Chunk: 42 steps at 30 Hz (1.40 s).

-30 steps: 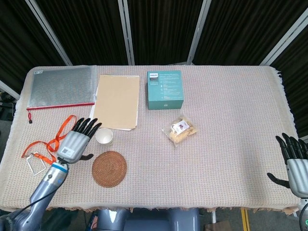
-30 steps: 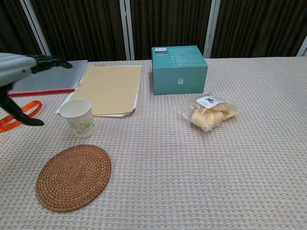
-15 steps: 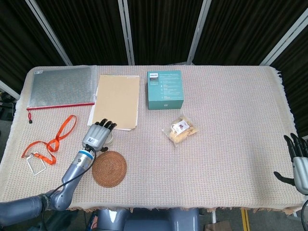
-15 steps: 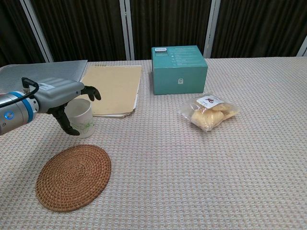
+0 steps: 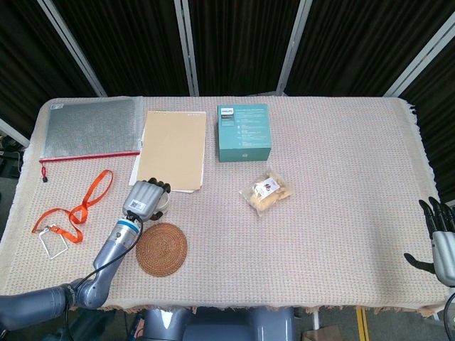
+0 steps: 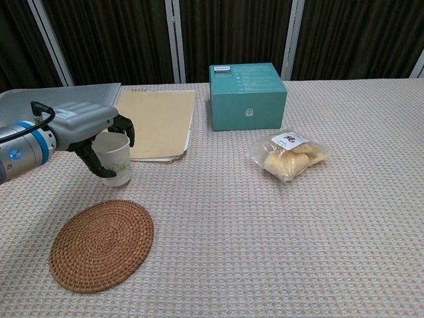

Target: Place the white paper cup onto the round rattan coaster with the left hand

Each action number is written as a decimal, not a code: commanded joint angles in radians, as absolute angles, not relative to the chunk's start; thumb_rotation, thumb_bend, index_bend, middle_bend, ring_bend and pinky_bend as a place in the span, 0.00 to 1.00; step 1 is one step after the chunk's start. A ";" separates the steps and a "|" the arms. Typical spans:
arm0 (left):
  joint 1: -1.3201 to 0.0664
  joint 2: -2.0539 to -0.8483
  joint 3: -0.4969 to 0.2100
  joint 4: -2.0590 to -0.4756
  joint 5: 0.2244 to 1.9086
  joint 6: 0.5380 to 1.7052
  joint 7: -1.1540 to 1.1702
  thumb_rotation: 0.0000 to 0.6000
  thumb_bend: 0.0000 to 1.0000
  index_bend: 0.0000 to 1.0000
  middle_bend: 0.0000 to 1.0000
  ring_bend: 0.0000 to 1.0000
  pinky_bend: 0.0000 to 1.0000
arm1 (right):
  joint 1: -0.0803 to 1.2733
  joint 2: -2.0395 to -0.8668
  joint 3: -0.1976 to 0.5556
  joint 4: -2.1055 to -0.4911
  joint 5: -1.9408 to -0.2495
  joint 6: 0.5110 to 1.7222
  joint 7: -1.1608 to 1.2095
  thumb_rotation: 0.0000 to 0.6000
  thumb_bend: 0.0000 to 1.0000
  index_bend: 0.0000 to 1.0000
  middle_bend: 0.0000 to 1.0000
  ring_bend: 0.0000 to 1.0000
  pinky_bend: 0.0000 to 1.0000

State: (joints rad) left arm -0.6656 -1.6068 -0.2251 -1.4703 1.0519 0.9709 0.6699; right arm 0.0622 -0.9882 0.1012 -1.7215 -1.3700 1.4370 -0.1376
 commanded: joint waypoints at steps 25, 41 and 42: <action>-0.541 -1.373 0.008 -1.871 1.303 1.090 0.597 1.00 0.26 0.38 0.42 0.32 0.55 | 0.038 -0.944 0.081 -1.756 -1.439 1.484 -0.063 1.00 0.00 0.00 0.00 0.00 0.00; -0.521 -1.441 0.050 -1.770 1.333 1.086 0.578 1.00 0.01 0.19 0.13 0.13 0.41 | 0.035 -0.932 0.084 -1.756 -1.427 1.482 -0.042 1.00 0.00 0.00 0.00 0.00 0.00; -0.520 -1.439 0.054 -1.769 1.332 1.084 0.586 1.00 0.00 0.12 0.05 0.06 0.35 | 0.036 -0.932 0.084 -1.757 -1.427 1.482 -0.044 1.00 0.00 0.00 0.00 0.00 0.00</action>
State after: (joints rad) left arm -0.5202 -1.4394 0.0503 -1.7695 1.3324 1.0868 0.5813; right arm 0.0356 -0.9319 0.0841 -1.7569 -1.4269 1.4823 -0.0433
